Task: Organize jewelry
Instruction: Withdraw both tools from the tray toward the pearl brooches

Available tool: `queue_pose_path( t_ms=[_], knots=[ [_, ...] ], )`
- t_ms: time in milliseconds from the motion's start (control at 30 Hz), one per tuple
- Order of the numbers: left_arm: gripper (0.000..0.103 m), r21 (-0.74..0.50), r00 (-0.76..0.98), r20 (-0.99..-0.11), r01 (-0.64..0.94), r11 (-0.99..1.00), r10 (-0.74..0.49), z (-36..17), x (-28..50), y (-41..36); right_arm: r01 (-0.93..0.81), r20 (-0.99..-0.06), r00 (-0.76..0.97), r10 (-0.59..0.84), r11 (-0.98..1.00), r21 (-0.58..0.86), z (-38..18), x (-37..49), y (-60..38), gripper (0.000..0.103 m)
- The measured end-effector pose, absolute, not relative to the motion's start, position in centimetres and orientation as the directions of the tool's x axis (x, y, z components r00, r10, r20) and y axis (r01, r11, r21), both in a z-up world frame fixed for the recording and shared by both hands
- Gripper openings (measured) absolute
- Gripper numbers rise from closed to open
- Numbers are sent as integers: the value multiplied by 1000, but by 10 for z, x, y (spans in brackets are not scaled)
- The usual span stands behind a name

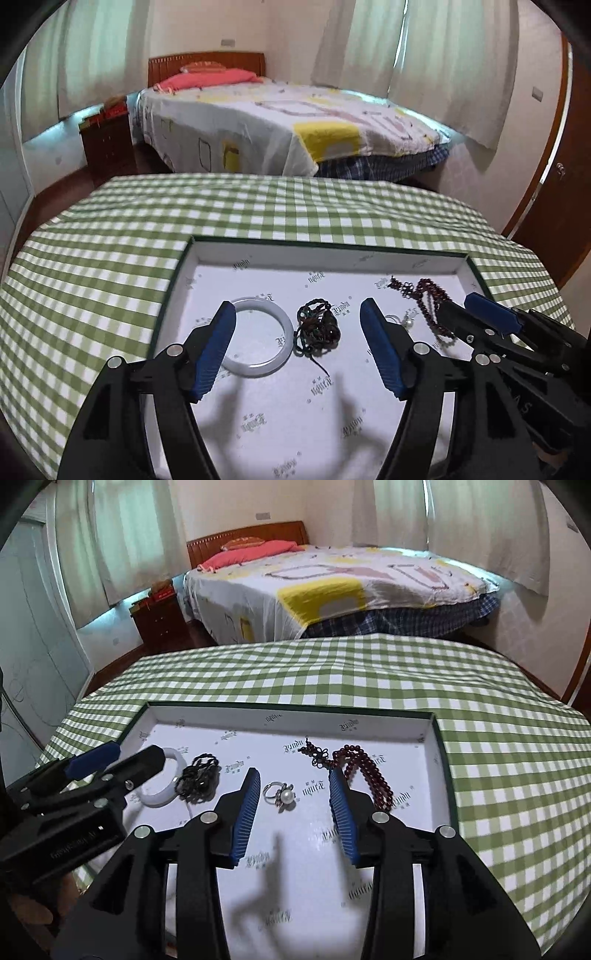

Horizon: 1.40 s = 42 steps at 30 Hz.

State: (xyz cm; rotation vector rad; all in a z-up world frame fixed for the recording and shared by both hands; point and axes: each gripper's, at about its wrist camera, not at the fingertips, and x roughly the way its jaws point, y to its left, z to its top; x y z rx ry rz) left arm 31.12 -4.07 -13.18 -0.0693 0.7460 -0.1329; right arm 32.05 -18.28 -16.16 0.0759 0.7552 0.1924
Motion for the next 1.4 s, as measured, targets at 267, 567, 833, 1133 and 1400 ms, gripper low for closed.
queue_pose_path(
  t_ms=[267, 567, 833, 1133, 1400],
  knots=[
    [68, -88, 796, -594, 73, 993, -111, -112, 262, -30, -147, -623, 756, 201, 980, 137, -141, 267, -186, 39],
    [68, -111, 812, -576, 30, 993, -88, -113, 214, -12, -135, -621, 763, 178, 984, 115, -150, 204, -189, 39],
    [68, -75, 795, -606, -16, 997, -33, -136, 177, -2, -128, -661, 728, 180, 984, 126, -181, 176, -191, 39],
    [68, -59, 769, -640, -33, 998, -13, -152, 159, 4, -119, -688, 706, 170, 985, 121, -199, 176, -192, 39],
    [68, -54, 761, -648, -41, 998, -4, -156, 160, 6, -106, -713, 684, 155, 988, 113, -208, 191, -192, 40]
  ],
)
